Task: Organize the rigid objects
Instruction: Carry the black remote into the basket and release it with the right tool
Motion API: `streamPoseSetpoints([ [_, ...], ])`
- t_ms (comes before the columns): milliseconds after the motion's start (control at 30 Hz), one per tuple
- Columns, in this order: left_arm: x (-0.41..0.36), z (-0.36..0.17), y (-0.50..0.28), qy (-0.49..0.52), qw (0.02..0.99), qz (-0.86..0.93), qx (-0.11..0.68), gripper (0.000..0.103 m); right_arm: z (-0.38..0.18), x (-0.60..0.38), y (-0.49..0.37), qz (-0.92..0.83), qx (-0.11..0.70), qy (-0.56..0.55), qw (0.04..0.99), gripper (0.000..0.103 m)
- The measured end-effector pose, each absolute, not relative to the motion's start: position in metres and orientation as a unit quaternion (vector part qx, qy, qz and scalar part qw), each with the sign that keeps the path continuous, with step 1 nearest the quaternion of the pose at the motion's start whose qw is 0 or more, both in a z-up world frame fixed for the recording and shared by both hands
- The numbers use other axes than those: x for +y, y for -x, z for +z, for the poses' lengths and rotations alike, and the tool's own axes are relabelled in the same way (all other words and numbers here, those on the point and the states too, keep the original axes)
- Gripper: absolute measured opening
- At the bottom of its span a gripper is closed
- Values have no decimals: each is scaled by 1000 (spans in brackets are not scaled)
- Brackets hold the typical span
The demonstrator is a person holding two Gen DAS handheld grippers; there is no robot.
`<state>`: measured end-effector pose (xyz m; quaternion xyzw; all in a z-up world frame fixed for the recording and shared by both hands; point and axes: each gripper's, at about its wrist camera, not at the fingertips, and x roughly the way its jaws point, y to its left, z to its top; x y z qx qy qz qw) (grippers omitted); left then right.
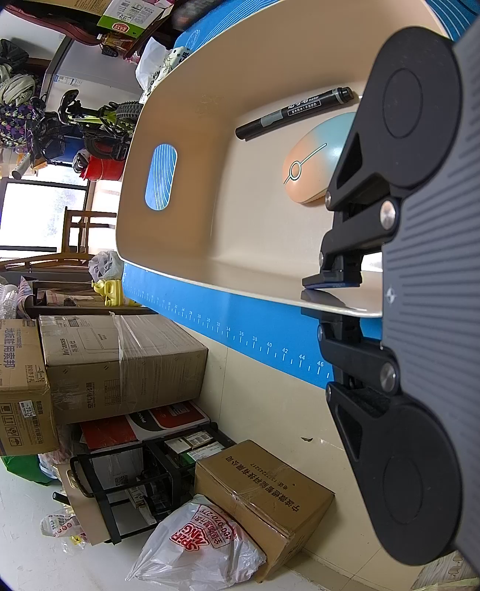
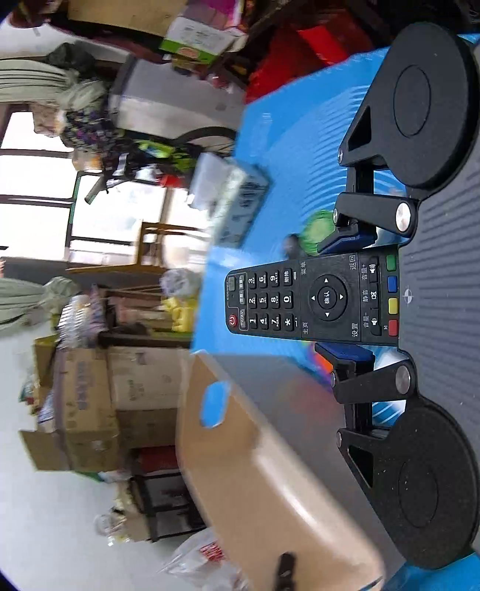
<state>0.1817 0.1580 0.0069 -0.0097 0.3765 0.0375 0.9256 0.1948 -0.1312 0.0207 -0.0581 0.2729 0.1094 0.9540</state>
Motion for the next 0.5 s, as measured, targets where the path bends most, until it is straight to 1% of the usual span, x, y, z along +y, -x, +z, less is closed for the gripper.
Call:
streamPoseSetpoints([
  [267, 158, 7, -182, 9, 926, 37, 376, 9, 74, -99, -197, 140, 211, 65, 965, 54],
  [500, 158, 7, -182, 10, 926, 38, 377, 9, 85, -54, -205, 175, 207, 73, 960, 54],
])
